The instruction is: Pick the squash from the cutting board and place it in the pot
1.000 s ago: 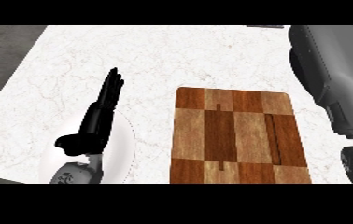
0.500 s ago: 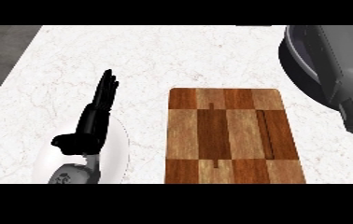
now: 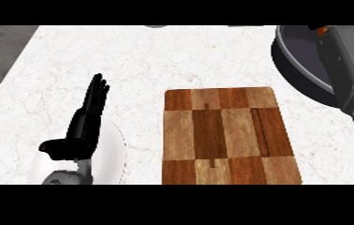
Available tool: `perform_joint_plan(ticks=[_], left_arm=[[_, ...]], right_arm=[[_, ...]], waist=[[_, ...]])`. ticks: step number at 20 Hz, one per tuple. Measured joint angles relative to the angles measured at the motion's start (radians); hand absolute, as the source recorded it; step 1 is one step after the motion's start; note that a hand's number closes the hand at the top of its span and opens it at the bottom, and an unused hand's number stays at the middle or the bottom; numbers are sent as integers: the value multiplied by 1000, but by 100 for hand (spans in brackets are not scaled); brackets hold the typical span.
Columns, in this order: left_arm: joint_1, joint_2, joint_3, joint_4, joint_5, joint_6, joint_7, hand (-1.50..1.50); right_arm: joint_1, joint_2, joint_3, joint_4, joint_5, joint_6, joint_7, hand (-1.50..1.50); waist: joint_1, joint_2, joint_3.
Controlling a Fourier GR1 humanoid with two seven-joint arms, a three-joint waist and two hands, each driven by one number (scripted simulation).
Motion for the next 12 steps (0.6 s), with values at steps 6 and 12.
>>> perform_joint_plan(ticks=[6, 12], left_arm=[[5, -20, -11, 10, -15, 14, -6, 0], [12, -19, -3, 14, -13, 10, -12, 0]], right_arm=[[69, -22, -94, 44, -74, -71, -58, 150], [129, -38, -193, 88, -154, -104, -67, -150]], waist=[[-9, -1, 1], [-13, -2, 2]])
